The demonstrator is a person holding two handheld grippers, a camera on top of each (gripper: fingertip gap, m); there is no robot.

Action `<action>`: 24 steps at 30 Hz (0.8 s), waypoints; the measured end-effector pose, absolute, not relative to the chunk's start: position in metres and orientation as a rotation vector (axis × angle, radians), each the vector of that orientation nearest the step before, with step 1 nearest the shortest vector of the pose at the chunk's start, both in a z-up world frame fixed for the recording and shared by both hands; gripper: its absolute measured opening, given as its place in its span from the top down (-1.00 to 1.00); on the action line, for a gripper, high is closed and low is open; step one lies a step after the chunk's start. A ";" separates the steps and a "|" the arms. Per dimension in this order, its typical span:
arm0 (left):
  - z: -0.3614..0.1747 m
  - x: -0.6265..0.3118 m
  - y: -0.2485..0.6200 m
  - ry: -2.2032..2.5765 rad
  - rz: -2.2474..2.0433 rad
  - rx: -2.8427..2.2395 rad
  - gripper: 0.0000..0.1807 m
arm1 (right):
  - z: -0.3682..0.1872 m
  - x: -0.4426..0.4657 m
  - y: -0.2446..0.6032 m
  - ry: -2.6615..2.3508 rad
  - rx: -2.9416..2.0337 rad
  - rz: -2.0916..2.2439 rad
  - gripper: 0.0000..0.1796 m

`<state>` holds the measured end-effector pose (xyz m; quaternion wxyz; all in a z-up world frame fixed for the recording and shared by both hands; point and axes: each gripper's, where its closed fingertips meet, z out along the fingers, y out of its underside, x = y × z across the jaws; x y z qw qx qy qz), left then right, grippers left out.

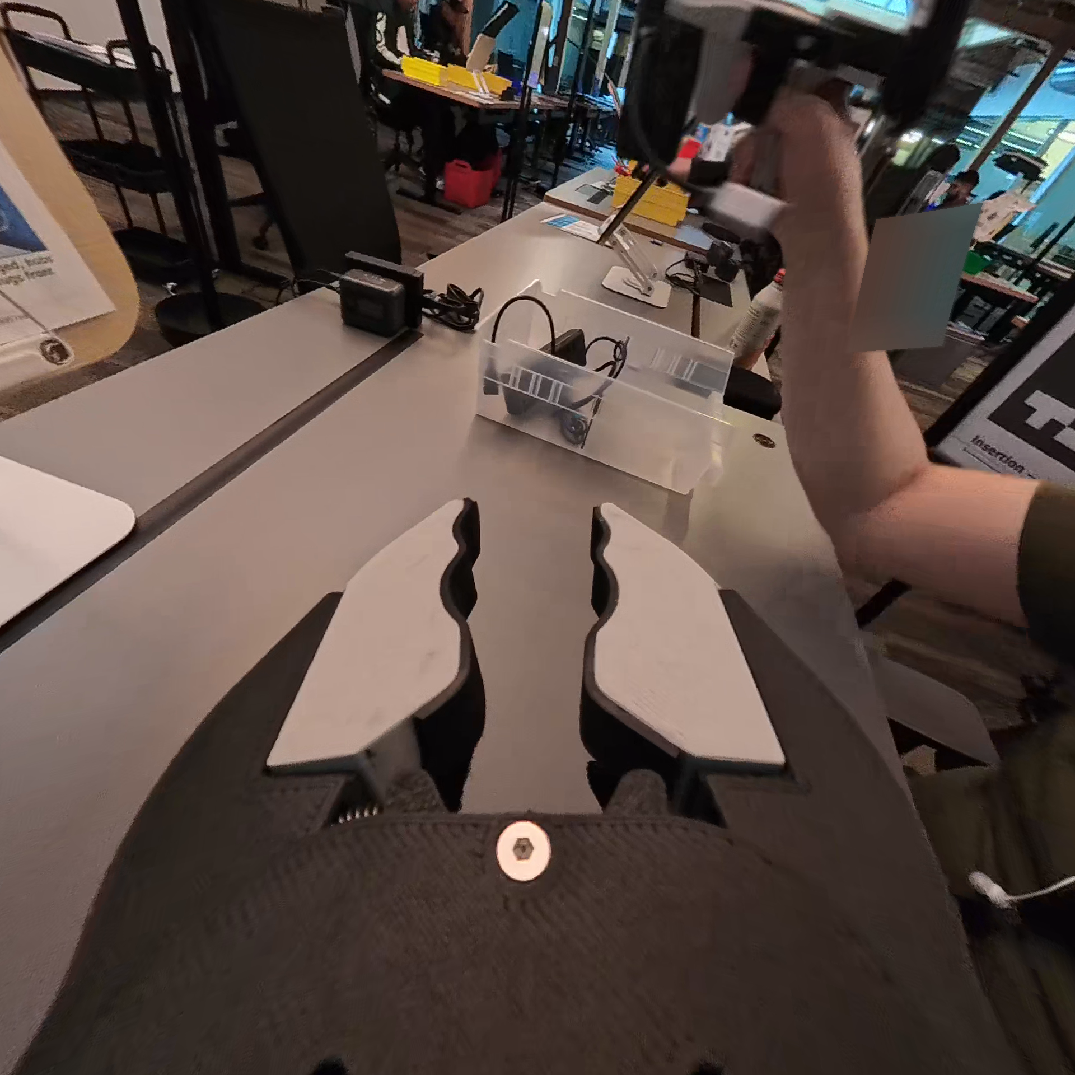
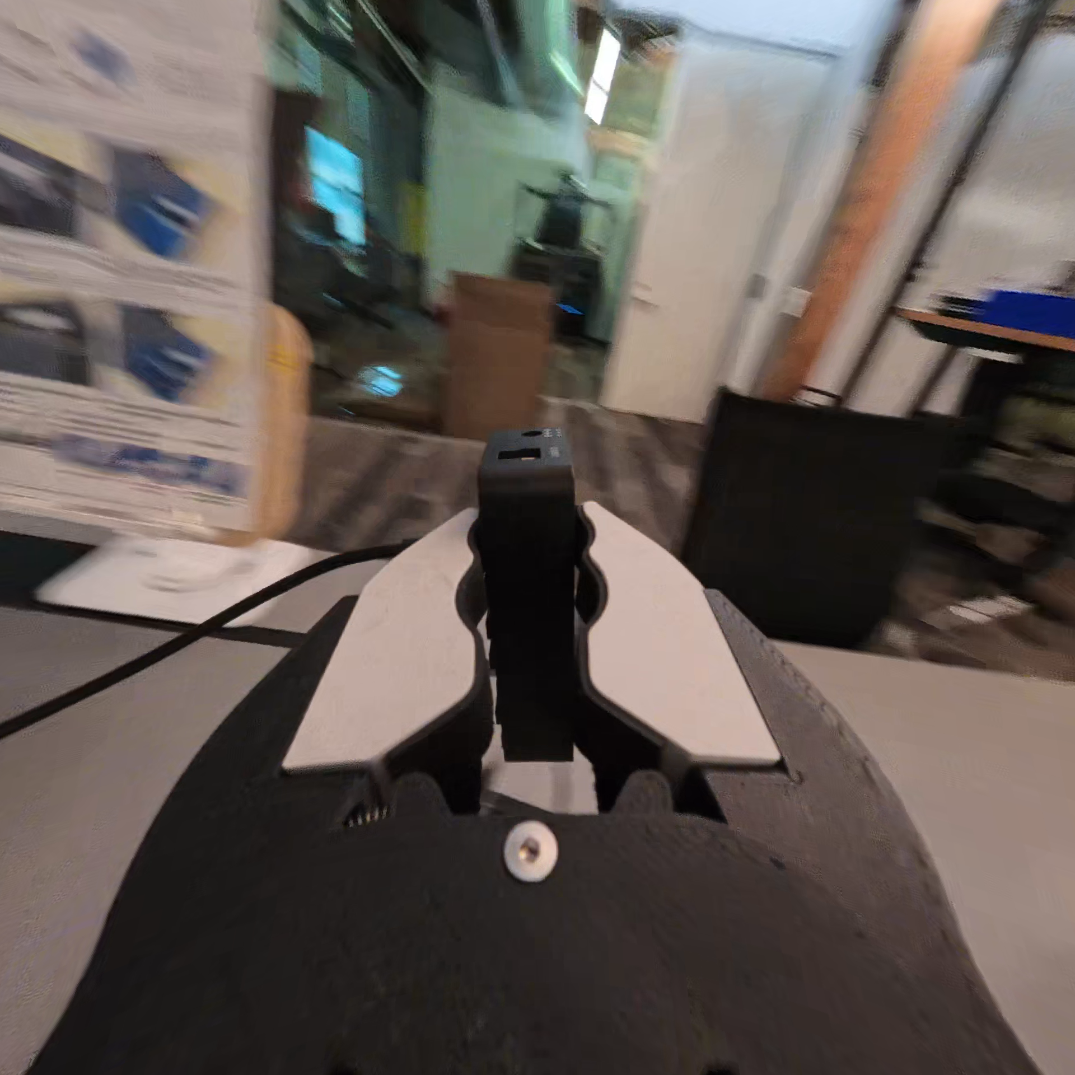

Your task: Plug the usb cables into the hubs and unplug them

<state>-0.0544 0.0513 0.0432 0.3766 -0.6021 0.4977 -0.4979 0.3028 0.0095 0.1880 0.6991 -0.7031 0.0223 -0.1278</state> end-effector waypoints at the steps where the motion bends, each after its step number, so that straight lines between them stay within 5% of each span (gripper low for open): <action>1: 0.044 -0.053 0.048 1.285 -1.282 -1.535 0.61 | 0.184 0.335 0.010 0.078 -1.618 -0.385 0.70; 8: 0.042 -0.045 0.036 1.357 -1.243 -1.524 0.61 | 0.079 0.440 0.011 0.002 -2.090 -0.777 0.69; 18: 0.024 -0.036 0.029 1.430 -1.195 -1.566 0.62 | 0.014 0.436 0.013 -0.241 -2.325 -0.936 0.70; 24: 0.017 -0.033 0.029 1.442 -1.191 -1.590 0.62 | -0.042 0.398 0.029 -0.564 -2.531 -0.650 0.69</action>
